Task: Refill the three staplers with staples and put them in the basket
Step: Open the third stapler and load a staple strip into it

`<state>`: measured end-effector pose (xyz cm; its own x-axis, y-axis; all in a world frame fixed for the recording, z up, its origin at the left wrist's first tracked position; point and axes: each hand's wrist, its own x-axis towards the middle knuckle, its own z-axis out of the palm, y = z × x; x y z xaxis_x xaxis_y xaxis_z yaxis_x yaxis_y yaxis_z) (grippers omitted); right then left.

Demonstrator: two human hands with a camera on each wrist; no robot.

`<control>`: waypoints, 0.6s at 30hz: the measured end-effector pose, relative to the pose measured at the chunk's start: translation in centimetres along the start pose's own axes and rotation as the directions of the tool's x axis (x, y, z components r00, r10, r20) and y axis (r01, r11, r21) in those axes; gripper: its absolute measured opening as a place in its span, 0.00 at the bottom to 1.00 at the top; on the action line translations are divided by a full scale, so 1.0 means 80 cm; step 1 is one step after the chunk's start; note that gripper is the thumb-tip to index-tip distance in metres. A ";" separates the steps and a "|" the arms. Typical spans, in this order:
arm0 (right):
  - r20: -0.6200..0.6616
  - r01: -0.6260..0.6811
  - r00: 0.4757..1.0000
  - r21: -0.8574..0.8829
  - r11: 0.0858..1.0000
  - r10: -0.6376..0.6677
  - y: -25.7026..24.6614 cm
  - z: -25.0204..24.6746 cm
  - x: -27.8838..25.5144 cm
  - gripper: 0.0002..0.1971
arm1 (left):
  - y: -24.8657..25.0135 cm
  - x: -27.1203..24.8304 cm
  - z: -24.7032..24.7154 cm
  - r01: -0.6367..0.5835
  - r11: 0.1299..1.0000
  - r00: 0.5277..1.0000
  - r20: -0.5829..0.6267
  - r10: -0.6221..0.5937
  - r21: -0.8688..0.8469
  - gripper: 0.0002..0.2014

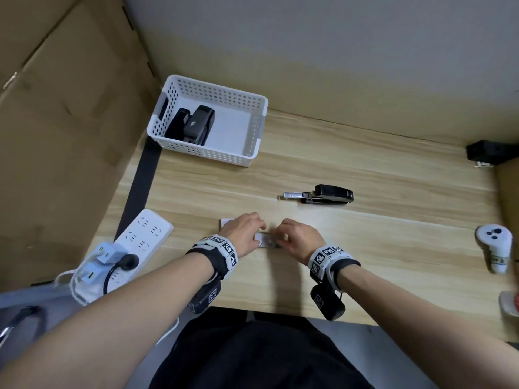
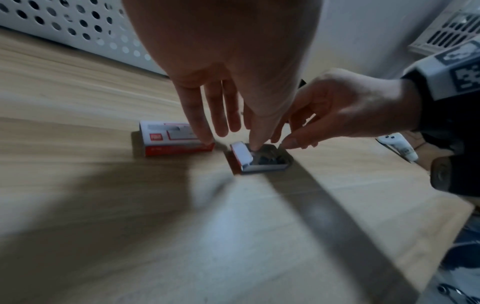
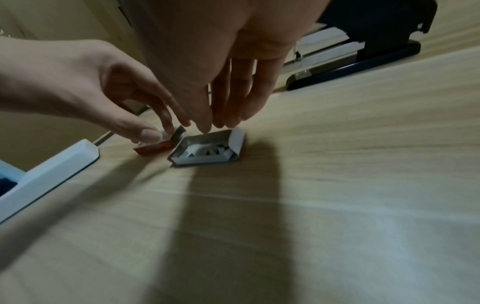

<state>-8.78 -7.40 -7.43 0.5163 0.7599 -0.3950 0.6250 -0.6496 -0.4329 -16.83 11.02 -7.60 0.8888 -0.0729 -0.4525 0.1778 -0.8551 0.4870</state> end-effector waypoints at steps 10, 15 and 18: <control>-0.018 -0.133 0.991 -0.102 0.986 0.132 -0.012 0.038 -0.001 0.14 | -0.014 0.000 0.048 -0.118 0.992 0.985 -0.123 0.122 0.042 0.11; -0.018 -0.155 0.988 -0.085 0.984 0.154 -0.015 0.039 -0.002 0.13 | -0.014 -0.003 0.043 -0.102 0.994 0.989 -0.105 0.105 0.037 0.11; -0.024 -0.136 0.990 -0.029 0.990 0.135 -0.018 0.033 -0.003 0.09 | -0.014 -0.005 0.040 -0.100 0.993 0.990 -0.089 0.105 0.058 0.11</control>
<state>-11.36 -6.73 -8.80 0.6103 0.6653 -0.4301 0.5658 -0.7460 -0.3511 -18.73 10.42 -10.35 0.9368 -0.1164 -0.3300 0.0629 -0.8717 0.4860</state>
